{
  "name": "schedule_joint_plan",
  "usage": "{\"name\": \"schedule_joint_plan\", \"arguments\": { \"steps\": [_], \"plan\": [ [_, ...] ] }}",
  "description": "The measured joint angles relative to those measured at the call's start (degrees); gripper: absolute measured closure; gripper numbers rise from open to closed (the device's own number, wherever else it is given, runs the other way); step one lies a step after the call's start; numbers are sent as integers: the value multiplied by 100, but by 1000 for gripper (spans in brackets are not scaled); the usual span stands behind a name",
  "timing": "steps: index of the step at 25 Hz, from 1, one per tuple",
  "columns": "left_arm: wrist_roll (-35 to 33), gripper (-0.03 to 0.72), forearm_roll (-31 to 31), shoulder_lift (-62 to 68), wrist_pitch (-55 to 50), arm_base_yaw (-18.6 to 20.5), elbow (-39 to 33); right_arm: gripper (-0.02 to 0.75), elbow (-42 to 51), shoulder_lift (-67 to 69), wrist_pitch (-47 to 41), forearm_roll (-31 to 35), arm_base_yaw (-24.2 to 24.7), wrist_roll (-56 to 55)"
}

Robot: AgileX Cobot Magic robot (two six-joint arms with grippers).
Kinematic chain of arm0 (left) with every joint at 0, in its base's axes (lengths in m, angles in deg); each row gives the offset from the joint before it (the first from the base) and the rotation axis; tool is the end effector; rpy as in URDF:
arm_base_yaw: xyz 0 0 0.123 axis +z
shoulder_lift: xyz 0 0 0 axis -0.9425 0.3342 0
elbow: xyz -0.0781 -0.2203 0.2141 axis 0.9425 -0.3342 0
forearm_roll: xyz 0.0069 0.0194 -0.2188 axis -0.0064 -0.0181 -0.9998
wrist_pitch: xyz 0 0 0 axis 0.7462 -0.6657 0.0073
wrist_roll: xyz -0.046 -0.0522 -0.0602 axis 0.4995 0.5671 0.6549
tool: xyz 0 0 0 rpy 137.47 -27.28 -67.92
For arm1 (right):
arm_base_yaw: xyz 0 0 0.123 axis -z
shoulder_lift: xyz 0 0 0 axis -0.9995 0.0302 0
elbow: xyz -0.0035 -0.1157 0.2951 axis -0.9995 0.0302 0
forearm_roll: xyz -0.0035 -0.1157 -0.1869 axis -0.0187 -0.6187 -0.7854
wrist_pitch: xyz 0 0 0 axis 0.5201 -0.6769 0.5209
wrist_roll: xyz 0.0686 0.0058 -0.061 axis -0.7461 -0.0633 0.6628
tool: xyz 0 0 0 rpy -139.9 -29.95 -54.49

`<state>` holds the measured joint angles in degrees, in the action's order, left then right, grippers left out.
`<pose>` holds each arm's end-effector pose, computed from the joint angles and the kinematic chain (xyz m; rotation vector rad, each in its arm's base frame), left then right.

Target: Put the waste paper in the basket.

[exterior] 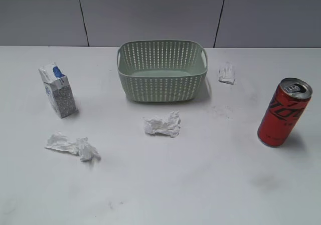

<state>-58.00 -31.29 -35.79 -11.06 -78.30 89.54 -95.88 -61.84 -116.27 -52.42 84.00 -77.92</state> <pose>-0.0664 -0.0035 0.2653 0.2255 1.9897 -0.2224 -0.0537 0.0024 0.2511 -0.2395 1.9843 0.0388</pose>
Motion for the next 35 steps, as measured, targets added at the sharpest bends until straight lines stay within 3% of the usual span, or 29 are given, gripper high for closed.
{"name": "schedule_joint_plan", "arguments": {
  "steps": [13,18,25,35],
  "plan": [
    [1,100,0,0,0,0,0,154,-6,-4,31,0,0,0],
    [1,100,0,0,0,0,0,154,-200,191,600,19,0,-23],
    [1,100,0,0,0,0,0,154,-802,1606,1285,38,0,-169],
    [-2,100,0,0,0,0,0,154,-2347,4282,1348,472,0,-231]
  ]
}}
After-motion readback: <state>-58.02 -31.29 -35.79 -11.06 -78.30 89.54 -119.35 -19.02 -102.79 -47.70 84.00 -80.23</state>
